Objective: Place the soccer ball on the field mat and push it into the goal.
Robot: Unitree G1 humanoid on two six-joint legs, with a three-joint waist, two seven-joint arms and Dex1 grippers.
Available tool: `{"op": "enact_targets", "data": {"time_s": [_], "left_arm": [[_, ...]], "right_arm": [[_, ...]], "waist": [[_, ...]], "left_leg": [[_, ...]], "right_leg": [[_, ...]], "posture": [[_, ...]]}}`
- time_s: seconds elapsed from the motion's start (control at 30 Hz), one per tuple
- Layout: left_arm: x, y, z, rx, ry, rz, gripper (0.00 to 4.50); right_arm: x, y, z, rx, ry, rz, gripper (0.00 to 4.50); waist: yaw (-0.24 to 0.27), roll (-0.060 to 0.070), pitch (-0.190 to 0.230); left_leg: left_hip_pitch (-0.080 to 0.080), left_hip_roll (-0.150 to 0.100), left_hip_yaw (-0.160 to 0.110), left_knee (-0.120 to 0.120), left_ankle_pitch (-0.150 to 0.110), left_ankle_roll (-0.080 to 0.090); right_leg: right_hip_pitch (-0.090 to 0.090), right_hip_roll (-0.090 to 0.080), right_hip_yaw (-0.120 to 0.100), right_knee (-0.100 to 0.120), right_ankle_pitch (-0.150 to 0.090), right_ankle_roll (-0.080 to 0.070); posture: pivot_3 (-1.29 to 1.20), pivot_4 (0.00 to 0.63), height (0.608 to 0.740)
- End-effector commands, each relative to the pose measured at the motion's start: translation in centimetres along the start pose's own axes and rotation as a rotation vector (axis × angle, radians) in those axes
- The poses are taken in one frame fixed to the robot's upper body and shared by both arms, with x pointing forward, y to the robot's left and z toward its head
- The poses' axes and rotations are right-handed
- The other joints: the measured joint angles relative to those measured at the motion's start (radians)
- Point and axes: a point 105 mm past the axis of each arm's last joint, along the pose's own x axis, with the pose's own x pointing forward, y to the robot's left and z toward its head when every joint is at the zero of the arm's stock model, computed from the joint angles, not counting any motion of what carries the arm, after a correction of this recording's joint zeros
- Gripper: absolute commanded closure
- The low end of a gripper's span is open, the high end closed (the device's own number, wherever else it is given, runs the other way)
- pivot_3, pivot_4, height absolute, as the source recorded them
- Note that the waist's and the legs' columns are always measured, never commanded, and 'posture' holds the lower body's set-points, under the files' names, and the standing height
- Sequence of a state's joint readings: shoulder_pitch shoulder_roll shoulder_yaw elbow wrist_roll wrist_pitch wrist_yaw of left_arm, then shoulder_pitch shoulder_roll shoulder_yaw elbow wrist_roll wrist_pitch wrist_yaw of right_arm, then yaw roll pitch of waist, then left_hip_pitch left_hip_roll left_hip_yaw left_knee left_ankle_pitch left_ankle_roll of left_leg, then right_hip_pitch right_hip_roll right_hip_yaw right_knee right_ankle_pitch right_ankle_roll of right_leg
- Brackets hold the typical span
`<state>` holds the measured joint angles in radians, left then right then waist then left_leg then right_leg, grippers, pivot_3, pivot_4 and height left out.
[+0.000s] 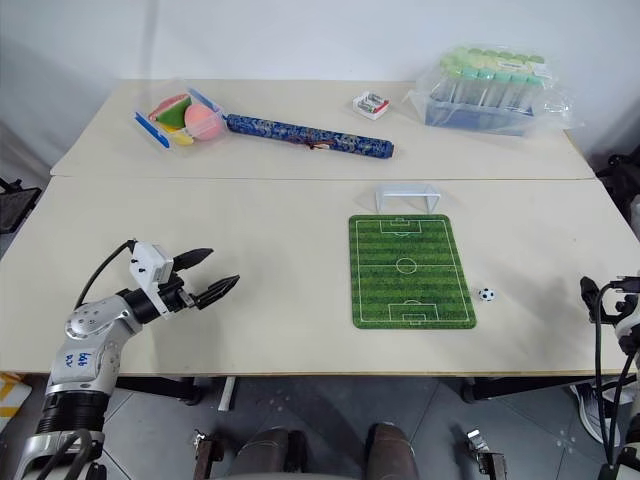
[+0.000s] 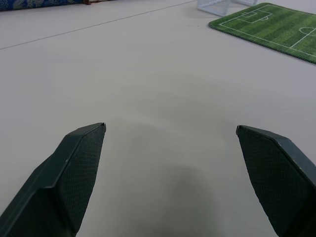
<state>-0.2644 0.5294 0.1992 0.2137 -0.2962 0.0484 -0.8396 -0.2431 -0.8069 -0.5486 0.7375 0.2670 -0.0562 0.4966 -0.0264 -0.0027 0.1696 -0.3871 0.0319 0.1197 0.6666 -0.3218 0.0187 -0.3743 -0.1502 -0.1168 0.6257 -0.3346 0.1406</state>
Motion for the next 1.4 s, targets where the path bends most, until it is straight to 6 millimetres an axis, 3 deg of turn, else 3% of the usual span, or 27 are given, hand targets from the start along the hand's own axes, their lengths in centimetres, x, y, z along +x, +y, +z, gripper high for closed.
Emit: {"op": "enact_targets", "data": {"time_s": [0.03, 0.23, 0.33, 0.4, 0.47, 0.57, 0.67, 0.87, 0.97, 1.3, 1.4], "left_arm": [[0.0, 0.9, 0.5, 0.055, -0.002, 0.034, 0.0], [0.1, 1.1, 1.2, 0.035, -0.04, 0.029, 0.0], [0.4, 0.8, 1.3, 0.049, -0.031, 0.019, 0.0], [0.7, 0.3, 1.4, 0.05, -0.032, -0.024, 0.0], [1.1, -1.1, 2.2, 0.017, -0.082, -0.128, 0.0], [1.7, -2.2, 2.6, 0.007, -0.115, -0.213, 0.0], [2.0, -4.0, 3.1, -0.004, -0.172, -0.357, 0.0], [1.5, -6.9, 3.2, -0.049, -0.227, -0.609, 0.0], [1.0, -7.7, 3.2, -0.047, -0.243, -0.685, 0.0], [0.6, -8.4, 2.5, -0.047, -0.236, -0.66, 0.0], [0.7, -8.4, 2.5, -0.047, -0.24, -0.658, 0.0]], "right_arm": [[-0.1, -0.6, 1.2, -0.014, -0.04, -0.006, 0.02], [-0.4, -0.7, 1.8, -0.031, -0.049, -0.001, 0.02], [-0.4, 0.0, 3.2, -0.046, -0.077, 0.045, 0.02], [-0.5, 1.3, 4.4, -0.06, -0.101, 0.103, 0.02], [-0.9, 4.1, 6.0, -0.08, -0.141, 0.232, 0.02], [-1.7, 7.5, 7.0, -0.107, -0.136, 0.388, 0.02], [-2.6, 10.3, 6.5, -0.146, -0.091, 0.553, 0.02], [-3.9, 13.4, 4.5, -0.171, 0.007, 0.763, 0.02], [-3.9, 13.6, 3.8, -0.175, 0.034, 0.782, 0.02], [-3.6, 13.1, 1.6, -0.127, 0.094, 0.75, 0.02], [-3.7, 13.2, 1.5, -0.134, 0.089, 0.752, 0.62]], "waist": [[0.0, 0.0, 0.0], [0.001, 0.0, 0.0], [0.0, 0.0, 0.0], [0.0, 0.0, 0.0], [0.0, 0.0, 0.0], [0.002, 0.0, 0.0], [0.006, 0.0, 0.0], [0.027, 0.0, 0.0], [0.026, 0.0, 0.0], [0.025, 0.0, 0.0], [0.025, 0.0, 0.0]], "left_leg": [[0.0, 0.0, 0.0, 0.0, 0.0, 0.0], [0.0, 0.0, 0.0, 0.0, 0.0, 0.0], [0.0, 0.0, 0.0, 0.0, 0.0, 0.0], [0.0, 0.0, 0.0, 0.0, 0.0, 0.0], [0.0, 0.0, 0.0, 0.0, 0.0, 0.0], [0.0, 0.001, 0.0, 0.001, 0.0, 0.0], [0.0, 0.0, -0.001, 0.001, 0.0, 0.0], [-0.001, -0.001, 0.0, 0.002, 0.0, 0.0], [-0.001, -0.001, 0.0, 0.002, 0.0, 0.001], [-0.001, -0.001, 0.0, 0.003, 0.0, 0.001], [-0.001, -0.001, -0.001, 0.004, 0.0, 0.001]], "right_leg": [[0.0, 0.0, 0.0, 0.0, 0.0, 0.0], [0.0, 0.0, 0.0, 0.0, 0.0, 0.0], [0.0, 0.0, 0.0, 0.0, 0.0, 0.0], [0.0, 0.0, 0.0, 0.0, 0.0, 0.0], [0.0, 0.0, 0.0, 0.001, 0.0, 0.0], [0.0, 0.001, 0.0, 0.001, 0.0, 0.0], [0.0, 0.0, 0.0, 0.001, 0.0, 0.0], [0.0, 0.0, 0.0, 0.001, 0.0, 0.0], [0.0, 0.0, 0.0, 0.001, 0.0, 0.0], [0.0, 0.0, 0.0, 0.001, 0.0, 0.0], [0.0, 0.0, 0.0, 0.001, 0.0, 0.0]], "posture": [[0.0, 0.15, 0.74], [0.0, 0.15, 0.74], [0.0, 0.15, 0.74], [0.0, 0.15, 0.74], [0.0, 0.15, 0.74], [0.0, 0.15, 0.74], [0.0, 0.15, 0.74], [0.0, 0.15, 0.74], [0.0, 0.15, 0.74], [0.0, 0.15, 0.74], [0.0, 0.15, 0.74]]}}
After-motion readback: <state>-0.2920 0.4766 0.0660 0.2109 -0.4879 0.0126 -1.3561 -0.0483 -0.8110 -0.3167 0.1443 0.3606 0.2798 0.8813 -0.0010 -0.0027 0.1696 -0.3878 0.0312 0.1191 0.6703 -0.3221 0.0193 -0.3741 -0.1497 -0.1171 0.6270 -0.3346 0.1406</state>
